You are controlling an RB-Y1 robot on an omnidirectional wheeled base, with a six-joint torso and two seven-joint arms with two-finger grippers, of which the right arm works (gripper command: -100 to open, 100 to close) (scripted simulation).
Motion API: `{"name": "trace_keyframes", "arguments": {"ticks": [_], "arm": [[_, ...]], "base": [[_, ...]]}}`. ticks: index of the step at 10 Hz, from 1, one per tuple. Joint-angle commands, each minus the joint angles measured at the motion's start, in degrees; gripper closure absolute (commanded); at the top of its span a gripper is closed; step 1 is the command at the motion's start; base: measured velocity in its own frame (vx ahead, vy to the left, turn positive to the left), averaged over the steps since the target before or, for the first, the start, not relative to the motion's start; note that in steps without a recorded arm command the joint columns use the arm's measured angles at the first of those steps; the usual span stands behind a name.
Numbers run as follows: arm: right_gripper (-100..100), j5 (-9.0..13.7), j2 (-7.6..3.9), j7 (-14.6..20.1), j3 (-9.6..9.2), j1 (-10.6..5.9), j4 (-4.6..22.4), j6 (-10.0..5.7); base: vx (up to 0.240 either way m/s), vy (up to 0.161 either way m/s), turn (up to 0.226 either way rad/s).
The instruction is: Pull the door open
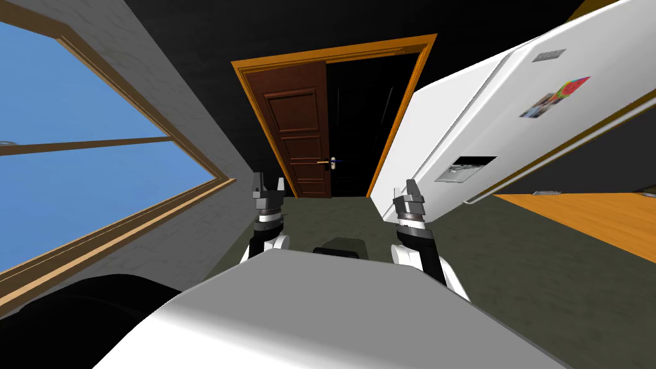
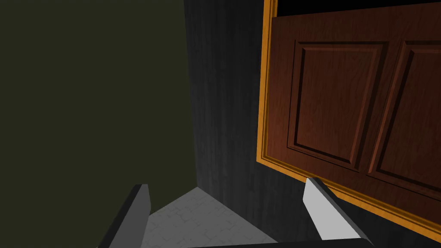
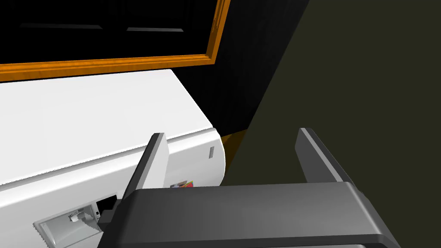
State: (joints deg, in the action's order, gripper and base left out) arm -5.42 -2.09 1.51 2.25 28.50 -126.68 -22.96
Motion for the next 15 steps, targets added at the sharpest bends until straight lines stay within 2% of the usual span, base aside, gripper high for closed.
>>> {"name": "trace_keyframes", "arguments": {"ticks": [1, 15], "arm": [[-100, 0.3, -0.37, 0.0, 0.01, -1.0, 1.7, -0.03], [-100, 3.3, -2.96, 0.2, 0.09, -10.61, 17.7, -0.32]], "base": [[0.046, 0.011, 0.013], [0.094, 0.028, 0.014]]}}
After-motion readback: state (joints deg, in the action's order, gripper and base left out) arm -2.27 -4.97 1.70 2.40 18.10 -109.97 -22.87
